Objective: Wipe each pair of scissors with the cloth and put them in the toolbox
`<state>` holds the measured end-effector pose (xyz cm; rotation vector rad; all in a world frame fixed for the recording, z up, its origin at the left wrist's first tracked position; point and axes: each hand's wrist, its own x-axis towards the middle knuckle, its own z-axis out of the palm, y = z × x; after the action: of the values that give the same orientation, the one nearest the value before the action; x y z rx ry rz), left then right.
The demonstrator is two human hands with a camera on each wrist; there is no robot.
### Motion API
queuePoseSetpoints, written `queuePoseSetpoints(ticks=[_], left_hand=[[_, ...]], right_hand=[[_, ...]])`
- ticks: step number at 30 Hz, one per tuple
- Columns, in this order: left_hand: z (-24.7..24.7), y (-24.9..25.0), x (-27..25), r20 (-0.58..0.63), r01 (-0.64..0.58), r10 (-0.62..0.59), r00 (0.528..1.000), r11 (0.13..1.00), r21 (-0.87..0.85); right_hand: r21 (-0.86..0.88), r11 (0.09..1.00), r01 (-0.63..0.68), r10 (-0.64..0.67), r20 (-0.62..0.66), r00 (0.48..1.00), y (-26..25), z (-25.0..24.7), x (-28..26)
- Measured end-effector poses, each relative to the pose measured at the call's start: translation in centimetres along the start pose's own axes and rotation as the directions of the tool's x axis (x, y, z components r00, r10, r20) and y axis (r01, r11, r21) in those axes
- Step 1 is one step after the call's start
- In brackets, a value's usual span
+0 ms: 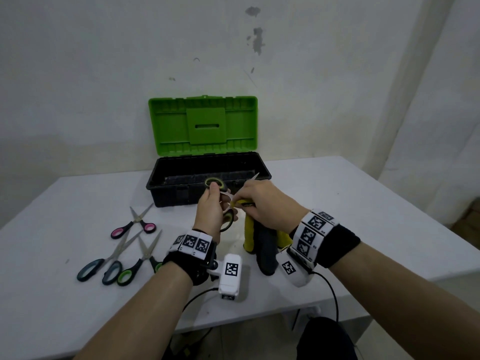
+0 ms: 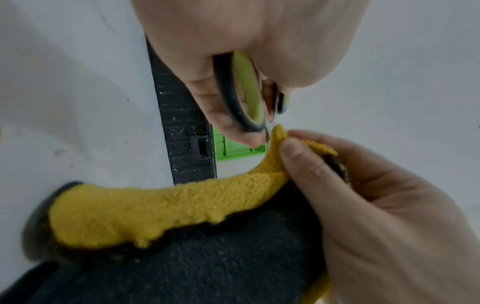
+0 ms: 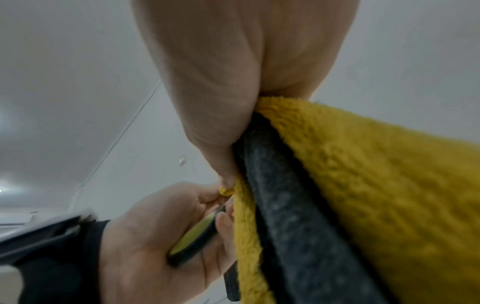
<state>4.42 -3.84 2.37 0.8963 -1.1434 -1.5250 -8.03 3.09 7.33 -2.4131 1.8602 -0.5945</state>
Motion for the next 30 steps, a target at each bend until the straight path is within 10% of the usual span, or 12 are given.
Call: queuePoseSetpoints(ticks=[30], left_hand=[[0.4,-0.1,0.0,0.003,0.003,-0.003,1.000,0.996,0.087]], right_hand=[[-0.077,0.996,-0.033,0.030,-0.046,0.999,-0.8,1.4,-0.3]])
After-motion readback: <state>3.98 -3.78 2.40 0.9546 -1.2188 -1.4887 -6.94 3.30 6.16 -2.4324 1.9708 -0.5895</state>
